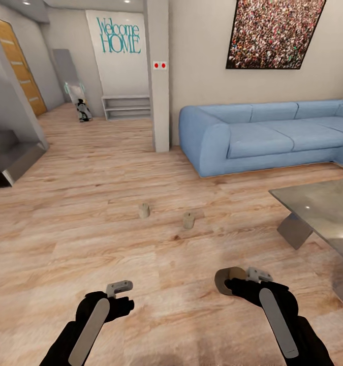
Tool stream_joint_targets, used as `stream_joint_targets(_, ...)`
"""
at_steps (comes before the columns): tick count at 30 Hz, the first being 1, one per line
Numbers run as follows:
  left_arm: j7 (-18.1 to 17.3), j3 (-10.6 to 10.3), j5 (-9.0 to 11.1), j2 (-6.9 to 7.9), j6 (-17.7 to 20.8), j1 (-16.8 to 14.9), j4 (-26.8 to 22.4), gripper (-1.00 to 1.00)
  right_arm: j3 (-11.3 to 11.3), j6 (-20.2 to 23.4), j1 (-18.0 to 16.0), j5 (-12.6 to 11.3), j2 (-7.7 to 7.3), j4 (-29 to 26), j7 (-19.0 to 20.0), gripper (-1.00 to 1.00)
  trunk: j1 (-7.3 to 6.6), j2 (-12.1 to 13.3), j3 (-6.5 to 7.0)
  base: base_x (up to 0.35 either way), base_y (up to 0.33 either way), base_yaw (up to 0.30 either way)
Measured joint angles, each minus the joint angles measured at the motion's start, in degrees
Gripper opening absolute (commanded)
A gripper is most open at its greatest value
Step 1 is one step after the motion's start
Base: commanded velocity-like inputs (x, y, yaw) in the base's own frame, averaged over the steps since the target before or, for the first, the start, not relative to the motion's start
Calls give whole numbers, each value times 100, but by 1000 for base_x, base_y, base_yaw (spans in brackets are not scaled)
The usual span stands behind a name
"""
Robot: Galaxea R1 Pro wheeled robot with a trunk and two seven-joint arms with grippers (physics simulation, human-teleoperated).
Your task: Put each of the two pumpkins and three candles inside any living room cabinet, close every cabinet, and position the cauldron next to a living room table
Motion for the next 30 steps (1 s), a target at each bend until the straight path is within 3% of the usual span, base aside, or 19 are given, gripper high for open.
stream_joint_targets(18,-1,33,1,5,-9,0,-2,100,48,-39,-1,0,0,7,0,-100,-396,722,191,0,0,-158)
stream_joint_targets(25,-1,52,1,155,-7,1,0,100,56,-62,-1,2,31,5,0,-100,-549,1003,310,0,0,-10)
stream_joint_targets(30,-1,52,3,185,-7,1,0,100,56,-70,-1,5,38,5,-3,-100,-659,1203,399,0,0,0)
